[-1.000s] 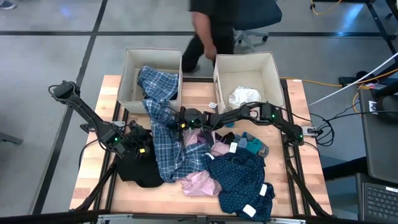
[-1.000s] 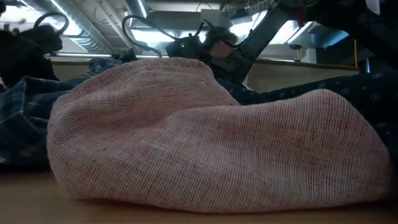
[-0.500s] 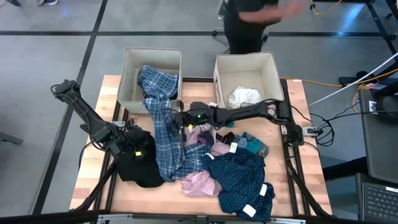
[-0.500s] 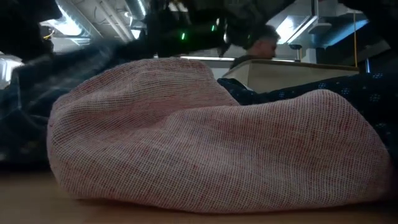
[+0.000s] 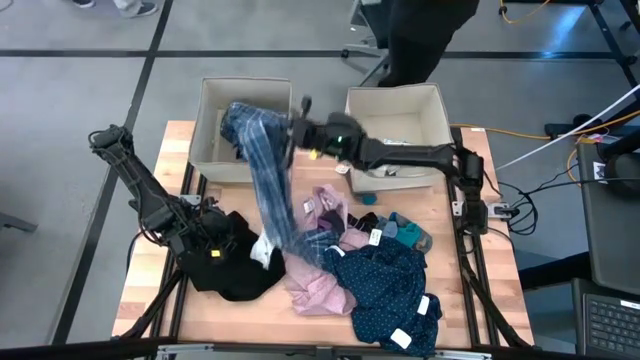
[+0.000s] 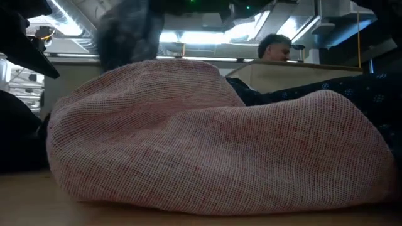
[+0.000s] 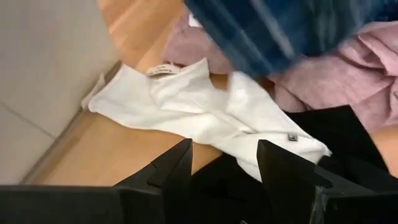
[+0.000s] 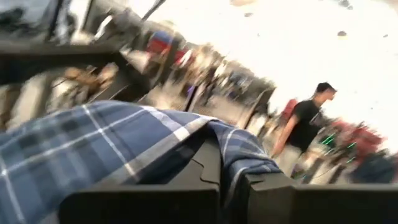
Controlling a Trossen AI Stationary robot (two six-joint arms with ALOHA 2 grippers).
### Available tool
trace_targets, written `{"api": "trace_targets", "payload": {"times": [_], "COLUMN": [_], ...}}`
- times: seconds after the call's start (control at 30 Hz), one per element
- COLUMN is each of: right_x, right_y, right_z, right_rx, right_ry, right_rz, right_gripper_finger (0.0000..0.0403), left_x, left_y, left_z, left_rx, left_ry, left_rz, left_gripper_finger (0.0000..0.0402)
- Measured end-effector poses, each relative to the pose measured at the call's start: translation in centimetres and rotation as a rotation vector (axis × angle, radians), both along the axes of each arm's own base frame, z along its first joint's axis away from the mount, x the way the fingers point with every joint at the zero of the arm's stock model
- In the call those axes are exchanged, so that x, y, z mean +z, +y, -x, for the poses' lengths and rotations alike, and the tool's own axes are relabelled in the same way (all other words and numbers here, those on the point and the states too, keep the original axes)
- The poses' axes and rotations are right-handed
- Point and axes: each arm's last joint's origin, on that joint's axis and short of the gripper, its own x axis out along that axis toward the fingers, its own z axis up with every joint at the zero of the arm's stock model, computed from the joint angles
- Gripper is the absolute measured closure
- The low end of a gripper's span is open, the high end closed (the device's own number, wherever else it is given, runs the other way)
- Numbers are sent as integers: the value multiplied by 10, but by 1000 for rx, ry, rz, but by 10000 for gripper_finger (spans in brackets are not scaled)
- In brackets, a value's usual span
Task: Sort clothes
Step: Put the blue checkered polo shirt into the left brown laundry organizer
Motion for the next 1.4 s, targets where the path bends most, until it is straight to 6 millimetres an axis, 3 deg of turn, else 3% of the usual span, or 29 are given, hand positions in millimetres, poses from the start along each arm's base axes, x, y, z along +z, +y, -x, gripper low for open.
{"api": "trace_targets", "payload": {"times": [0.17, 0.27, 0.43, 0.63, 0.73, 0.9, 0.97, 1.13, 1.3, 1.4], "right_x": [34, 37, 12, -39, -49, -49, -35, 20, 55, 63], "right_y": [-38, -59, -93, -116, -114, -104, -98, -69, -34, -18], "right_z": [7, 4, -12, -29, -32, -27, -17, 24, 59, 68], "right_rx": [-33, -24, -47, -23, -10, -19, -23, -50, -76, -94], "right_ry": [-118, -156, -140, -19, 53, 237, 305, 417, 529, 556], "right_rz": [55, 65, 7, -177, -223, -254, -259, -287, -292, -289], "right_gripper_finger": [395, 394, 394, 385, 347, 243, 204, 137, 119, 122], "left_x": [1, 2, 4, 4, 4, 3, 3, 3, 3, 3], "left_y": [1, 2, 3, 3, 3, 3, 2, 2, 2, 3], "left_z": [-1, -1, -2, -2, -2, -2, -2, -2, -1, -1], "left_rx": [26, 46, 68, 87, 87, 76, 75, 75, 70, 64], "left_ry": [-44, -79, -119, -143, -143, -122, -118, -117, -112, -109], "left_rz": [-37, -59, -92, -98, -99, -81, -70, -70, -77, -87], "left_gripper_finger": [229, 229, 229, 229, 229, 229, 229, 229, 229, 229]}}
